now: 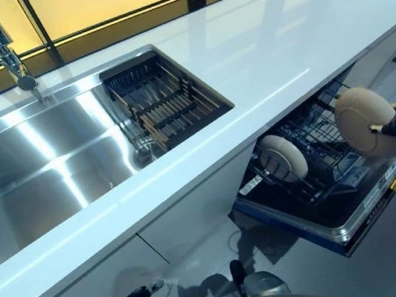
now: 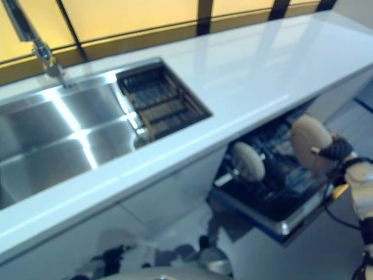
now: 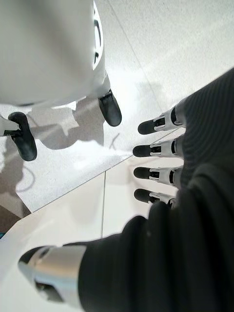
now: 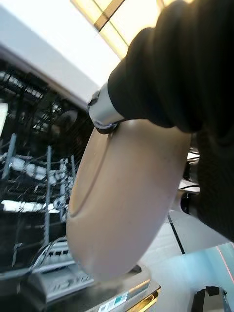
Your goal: Take plates into dishwasher
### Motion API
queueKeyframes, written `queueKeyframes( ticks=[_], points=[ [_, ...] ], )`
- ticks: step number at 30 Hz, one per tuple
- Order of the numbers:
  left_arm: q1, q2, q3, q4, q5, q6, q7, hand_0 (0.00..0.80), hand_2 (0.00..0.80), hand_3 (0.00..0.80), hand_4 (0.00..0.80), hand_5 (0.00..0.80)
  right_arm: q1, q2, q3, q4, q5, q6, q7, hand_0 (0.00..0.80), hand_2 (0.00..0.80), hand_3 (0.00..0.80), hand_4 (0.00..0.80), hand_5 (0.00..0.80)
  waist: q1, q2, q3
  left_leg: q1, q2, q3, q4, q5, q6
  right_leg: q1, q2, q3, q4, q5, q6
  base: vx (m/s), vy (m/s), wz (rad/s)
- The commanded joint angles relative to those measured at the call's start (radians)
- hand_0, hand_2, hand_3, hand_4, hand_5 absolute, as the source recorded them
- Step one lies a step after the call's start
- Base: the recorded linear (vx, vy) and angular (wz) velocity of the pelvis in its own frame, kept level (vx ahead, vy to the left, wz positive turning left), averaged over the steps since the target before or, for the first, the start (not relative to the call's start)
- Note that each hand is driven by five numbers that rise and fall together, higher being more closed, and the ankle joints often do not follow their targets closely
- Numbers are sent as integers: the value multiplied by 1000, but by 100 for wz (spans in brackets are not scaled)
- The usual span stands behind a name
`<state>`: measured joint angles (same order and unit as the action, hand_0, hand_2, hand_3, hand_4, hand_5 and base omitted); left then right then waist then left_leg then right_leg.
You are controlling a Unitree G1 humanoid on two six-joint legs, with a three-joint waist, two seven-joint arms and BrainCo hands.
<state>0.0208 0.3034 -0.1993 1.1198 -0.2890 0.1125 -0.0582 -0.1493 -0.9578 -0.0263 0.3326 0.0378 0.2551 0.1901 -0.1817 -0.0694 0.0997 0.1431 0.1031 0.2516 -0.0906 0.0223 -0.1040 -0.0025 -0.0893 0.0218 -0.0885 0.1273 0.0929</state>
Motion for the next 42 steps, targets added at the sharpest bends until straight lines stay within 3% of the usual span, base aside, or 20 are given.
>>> queueKeyframes(
  ticks=[1,16,29,41,42],
  points=[
    [-49,13,47,49,24,-28,-5,0,0,0,0,0,-66,23,-10,-22,-55,-62,-8,800,800,800,800,800,11,-11,36,10,-46,-21,19,-73,98,-15,1,-27,41,-17,44,-6,-52,-1],
    [-70,22,25,20,6,-61,-26,0,0,0,0,0,-177,108,111,84,-50,-82,-67,800,800,800,800,800,31,58,118,-50,-61,-55,26,-55,81,-57,-23,-52,42,-14,37,-41,-33,3],
    [-79,12,7,-11,-29,-69,-33,0,0,0,0,0,-246,94,171,162,-104,-74,-83,800,800,800,800,800,43,110,149,-71,-81,-70,25,-49,68,-80,-47,-67,46,-16,36,-12,10,5],
    [-89,6,-7,-23,-39,-63,-38,0,0,0,0,0,-295,94,227,232,-110,-30,-45,800,800,800,800,800,56,126,152,-75,-83,-81,23,-44,60,-79,-56,-77,44,-17,34,0,3,2],
    [-91,4,-8,-22,-40,-63,-36,0,0,0,0,0,-298,96,229,235,-110,-21,-43,543,543,543,543,543,56,125,153,-74,-83,-81,22,-45,60,-79,-56,-77,44,-17,33,4,8,4]
  ],
)
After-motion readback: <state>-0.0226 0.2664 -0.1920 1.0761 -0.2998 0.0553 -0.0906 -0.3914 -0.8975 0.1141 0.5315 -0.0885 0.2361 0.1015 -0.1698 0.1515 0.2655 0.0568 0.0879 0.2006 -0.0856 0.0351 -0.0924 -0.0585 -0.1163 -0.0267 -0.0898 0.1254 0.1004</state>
